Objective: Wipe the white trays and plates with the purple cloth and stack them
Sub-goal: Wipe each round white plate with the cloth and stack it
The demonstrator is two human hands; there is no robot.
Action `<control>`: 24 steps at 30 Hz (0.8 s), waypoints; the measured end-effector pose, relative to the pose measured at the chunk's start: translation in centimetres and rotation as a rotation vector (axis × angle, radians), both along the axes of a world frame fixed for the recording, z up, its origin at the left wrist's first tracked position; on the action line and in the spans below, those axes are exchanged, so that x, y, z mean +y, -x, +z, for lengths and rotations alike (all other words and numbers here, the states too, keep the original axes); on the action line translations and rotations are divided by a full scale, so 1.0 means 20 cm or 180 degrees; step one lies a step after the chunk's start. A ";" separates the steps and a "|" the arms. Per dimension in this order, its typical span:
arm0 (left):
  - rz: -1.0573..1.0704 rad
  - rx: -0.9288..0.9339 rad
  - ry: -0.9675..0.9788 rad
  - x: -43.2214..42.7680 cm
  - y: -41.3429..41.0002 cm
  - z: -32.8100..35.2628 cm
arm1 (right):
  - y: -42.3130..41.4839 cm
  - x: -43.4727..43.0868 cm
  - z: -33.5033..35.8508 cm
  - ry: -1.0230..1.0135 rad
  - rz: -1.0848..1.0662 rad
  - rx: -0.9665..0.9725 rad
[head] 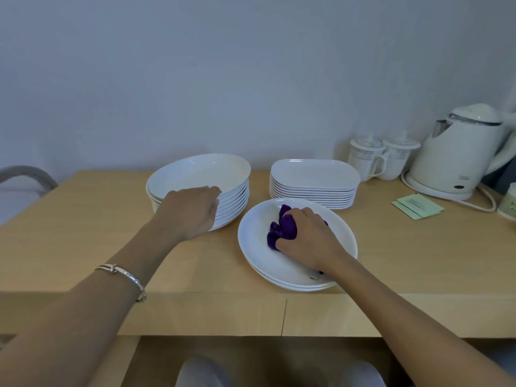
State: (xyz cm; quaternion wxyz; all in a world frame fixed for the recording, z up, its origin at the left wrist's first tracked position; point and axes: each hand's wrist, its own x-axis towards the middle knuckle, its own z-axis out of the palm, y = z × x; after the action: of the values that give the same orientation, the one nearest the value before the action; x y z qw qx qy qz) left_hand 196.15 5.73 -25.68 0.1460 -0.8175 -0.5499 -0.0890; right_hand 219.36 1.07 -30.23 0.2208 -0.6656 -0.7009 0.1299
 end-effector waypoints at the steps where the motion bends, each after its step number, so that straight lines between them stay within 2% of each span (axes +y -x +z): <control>1: -0.0005 -0.0054 -0.0012 0.01 0.01 -0.02 | 0.00 0.00 0.00 -0.0019 0.0011 -0.0004; 4: -0.0249 -0.0327 -0.0056 0.02 0.05 -0.07 | 0.00 0.00 -0.01 -0.0046 0.0029 -0.0033; 9: -0.0119 -0.0382 0.0136 -0.01 0.02 -0.09 | -0.04 0.02 0.01 0.0256 0.0252 0.0240; 12: -0.0564 -0.0974 -0.0163 -0.14 -0.05 -0.14 | -0.08 0.01 0.03 0.0475 0.0547 0.0442; 14: -0.0932 -0.1466 0.0093 -0.27 -0.13 -0.21 | -0.06 -0.03 0.04 0.0449 0.0918 0.0520; 16: -0.1046 -0.1668 0.0530 -0.34 -0.20 -0.27 | 0.02 -0.07 0.08 0.0435 0.1481 0.0608; 18: -0.1014 -0.1844 0.0697 -0.35 -0.23 -0.32 | 0.08 -0.07 0.12 0.0455 0.1858 0.0753; 21: -0.0887 -0.1895 0.0741 -0.33 -0.26 -0.37 | 0.11 0.04 0.11 0.0205 0.1768 0.0656; 24: -0.0742 -0.1853 0.0560 -0.33 -0.28 -0.40 | 0.08 0.18 0.03 -0.0265 0.1329 0.0140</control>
State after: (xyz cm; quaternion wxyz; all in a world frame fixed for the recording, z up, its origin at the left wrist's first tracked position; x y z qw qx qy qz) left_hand 201.82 -0.84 -33.71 -0.0997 -0.8247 -0.4768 -0.2873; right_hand 217.72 4.58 -29.67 0.2315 -0.4933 -0.8234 0.1583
